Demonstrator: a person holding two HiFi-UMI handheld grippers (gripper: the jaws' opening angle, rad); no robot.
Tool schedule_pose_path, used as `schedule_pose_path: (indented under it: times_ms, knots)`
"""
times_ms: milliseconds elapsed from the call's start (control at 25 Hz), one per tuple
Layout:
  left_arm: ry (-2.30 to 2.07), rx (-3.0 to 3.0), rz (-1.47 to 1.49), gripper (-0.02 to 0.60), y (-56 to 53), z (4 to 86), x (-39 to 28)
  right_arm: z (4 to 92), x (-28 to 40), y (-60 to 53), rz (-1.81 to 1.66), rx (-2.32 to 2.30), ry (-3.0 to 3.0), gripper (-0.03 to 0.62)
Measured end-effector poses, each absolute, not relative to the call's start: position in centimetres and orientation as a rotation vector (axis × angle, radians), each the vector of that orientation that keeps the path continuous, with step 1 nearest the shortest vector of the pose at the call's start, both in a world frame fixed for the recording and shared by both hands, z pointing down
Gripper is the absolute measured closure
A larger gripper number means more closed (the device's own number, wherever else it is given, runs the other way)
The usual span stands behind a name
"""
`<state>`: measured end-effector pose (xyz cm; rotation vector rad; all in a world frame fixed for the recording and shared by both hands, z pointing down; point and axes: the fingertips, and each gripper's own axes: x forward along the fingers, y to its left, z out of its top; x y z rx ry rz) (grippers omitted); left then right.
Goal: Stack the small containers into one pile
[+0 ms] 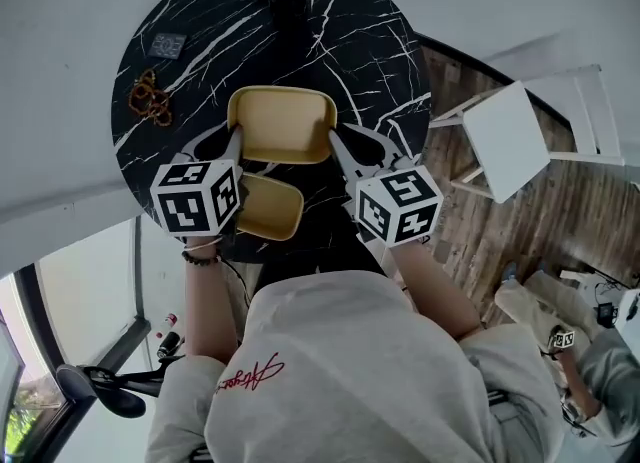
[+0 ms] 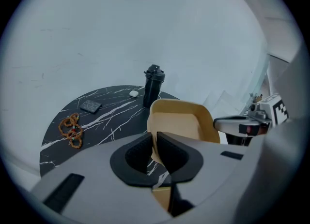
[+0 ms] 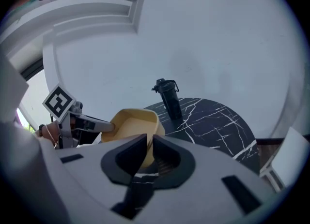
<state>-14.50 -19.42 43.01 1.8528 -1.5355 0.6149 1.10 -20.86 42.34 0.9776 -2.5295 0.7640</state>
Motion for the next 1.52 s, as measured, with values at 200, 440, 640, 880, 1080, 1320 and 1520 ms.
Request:
schedule_pose_path:
  times_ms: [200, 440, 640, 880, 1080, 1320, 1520]
  knots:
    - [-1.537, 1.838, 0.605, 0.538, -16.3, 42.8, -15.5, 41.8, 0.1, -18.3, 0.746, 0.972, -2.532, 0.548]
    - [-1.469, 1.865, 0.640, 0.538, -12.3, 43.3, -15.9, 42.1, -0.2, -13.5, 0.798, 1.051, -2.507, 0.548]
    - [-1.409, 1.896, 0.676, 0.538, -9.1, 43.6, -16.2, 42.6, -0.6, -9.5, 0.827, 1.102, -2.482, 0.548]
    - [-1.372, 1.892, 0.719, 0.538, -6.2, 44.9, -17.0, 43.9, -1.4, -6.1, 0.854, 1.116, -2.444, 0.548]
    - [-1.339, 1.855, 0.746, 0.538, -4.6, 46.3, -17.2, 45.1, -1.6, -4.6, 0.904, 1.102, -2.413, 0.548]
    - [-1.319, 1.796, 0.752, 0.539, -3.6, 48.3, -17.7, 46.7, -2.1, -3.5, 0.943, 1.066, -2.373, 0.546]
    - [-1.298, 1.754, 0.785, 0.538, -3.0, 50.0, -17.8, 47.9, -2.1, -3.4, 0.973, 1.044, -2.349, 0.546]
